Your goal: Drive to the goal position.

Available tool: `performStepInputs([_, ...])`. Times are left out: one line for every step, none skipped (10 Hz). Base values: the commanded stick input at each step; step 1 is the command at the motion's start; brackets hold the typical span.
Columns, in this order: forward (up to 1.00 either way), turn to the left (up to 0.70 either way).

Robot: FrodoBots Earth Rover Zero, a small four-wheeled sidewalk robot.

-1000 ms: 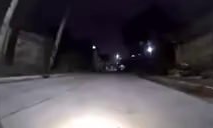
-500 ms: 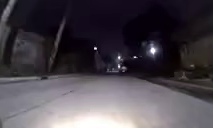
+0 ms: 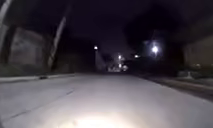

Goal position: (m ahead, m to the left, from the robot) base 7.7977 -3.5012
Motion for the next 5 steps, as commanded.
performStepInputs([0.70, -0.13])
performStepInputs([0.70, -0.20])
performStepInputs([0.70, -0.27])
performStepInputs([0.70, -0.34])
performStepInputs([0.70, -0.35])
